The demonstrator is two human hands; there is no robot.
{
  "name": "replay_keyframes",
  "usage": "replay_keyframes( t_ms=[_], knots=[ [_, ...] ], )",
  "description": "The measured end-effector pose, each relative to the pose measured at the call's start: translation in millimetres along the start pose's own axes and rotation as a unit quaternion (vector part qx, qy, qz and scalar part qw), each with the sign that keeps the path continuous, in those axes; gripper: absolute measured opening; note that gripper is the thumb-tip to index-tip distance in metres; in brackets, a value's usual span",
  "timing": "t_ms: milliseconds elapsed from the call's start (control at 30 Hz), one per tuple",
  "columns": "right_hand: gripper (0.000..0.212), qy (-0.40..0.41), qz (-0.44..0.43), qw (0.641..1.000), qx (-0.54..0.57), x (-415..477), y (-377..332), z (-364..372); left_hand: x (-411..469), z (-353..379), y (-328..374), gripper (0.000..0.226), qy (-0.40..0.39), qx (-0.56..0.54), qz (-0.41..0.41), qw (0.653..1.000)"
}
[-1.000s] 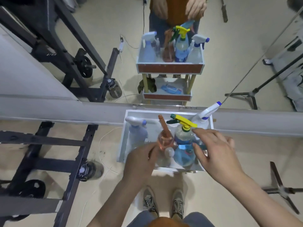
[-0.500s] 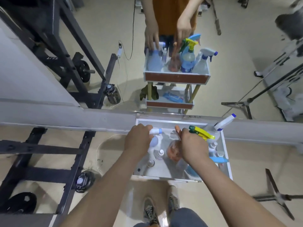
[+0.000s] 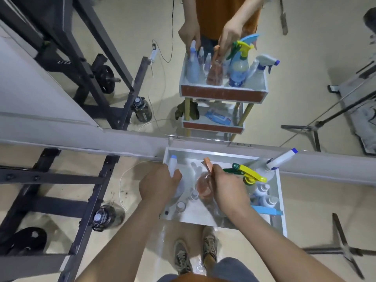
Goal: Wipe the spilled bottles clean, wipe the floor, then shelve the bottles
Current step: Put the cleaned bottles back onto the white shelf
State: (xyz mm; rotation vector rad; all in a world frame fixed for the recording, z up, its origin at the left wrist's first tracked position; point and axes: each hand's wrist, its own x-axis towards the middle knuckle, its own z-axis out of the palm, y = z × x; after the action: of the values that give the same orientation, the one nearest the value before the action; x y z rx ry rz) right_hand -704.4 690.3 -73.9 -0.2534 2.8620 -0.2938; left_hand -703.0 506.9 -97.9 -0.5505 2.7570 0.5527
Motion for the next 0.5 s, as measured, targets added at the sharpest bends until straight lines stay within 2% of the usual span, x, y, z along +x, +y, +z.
replay_keyframes(
  t_ms=[100,133,233,267,300,367,433,500],
  knots=[
    [0.027,-0.007,0.018,1.000,0.002,5.5,-6.0,-7.6,-10.0,-3.4,4.7,0.041,-0.028,0.037,-0.015,0.999],
    [0.029,-0.006,0.014,1.000,0.007,4.9,-6.0,-12.2,-14.6,-6.7,6.7,0.046,-0.016,0.042,-0.015,0.999],
    [0.033,0.054,-0.026,0.997,0.050,-12.2,6.8,-32.9,-36.9,-23.3,24.1,0.045,0.132,-0.016,0.080,0.988],
    [0.033,0.100,-0.034,0.991,0.088,-21.7,15.4,-43.5,-46.1,-30.1,37.8,0.039,0.139,-0.063,0.113,0.982],
    [0.031,0.146,-0.017,0.979,0.140,-30.7,25.9,-57.5,-53.6,-35.3,54.4,0.034,0.104,-0.119,0.138,0.978],
    [0.021,0.212,0.065,0.945,0.240,-39.7,57.9,-82.3,-67.2,-32.5,90.8,0.037,-0.031,-0.184,0.158,0.970],
    [0.025,0.216,0.151,0.925,0.274,-34.1,96.9,-95.6,-72.3,-12.7,123.3,0.045,-0.094,-0.110,0.219,0.965],
    [0.043,0.146,0.203,0.938,0.240,-20.7,127.8,-91.4,-70.7,5.0,147.9,0.047,-0.100,-0.012,0.268,0.958]
  ],
)
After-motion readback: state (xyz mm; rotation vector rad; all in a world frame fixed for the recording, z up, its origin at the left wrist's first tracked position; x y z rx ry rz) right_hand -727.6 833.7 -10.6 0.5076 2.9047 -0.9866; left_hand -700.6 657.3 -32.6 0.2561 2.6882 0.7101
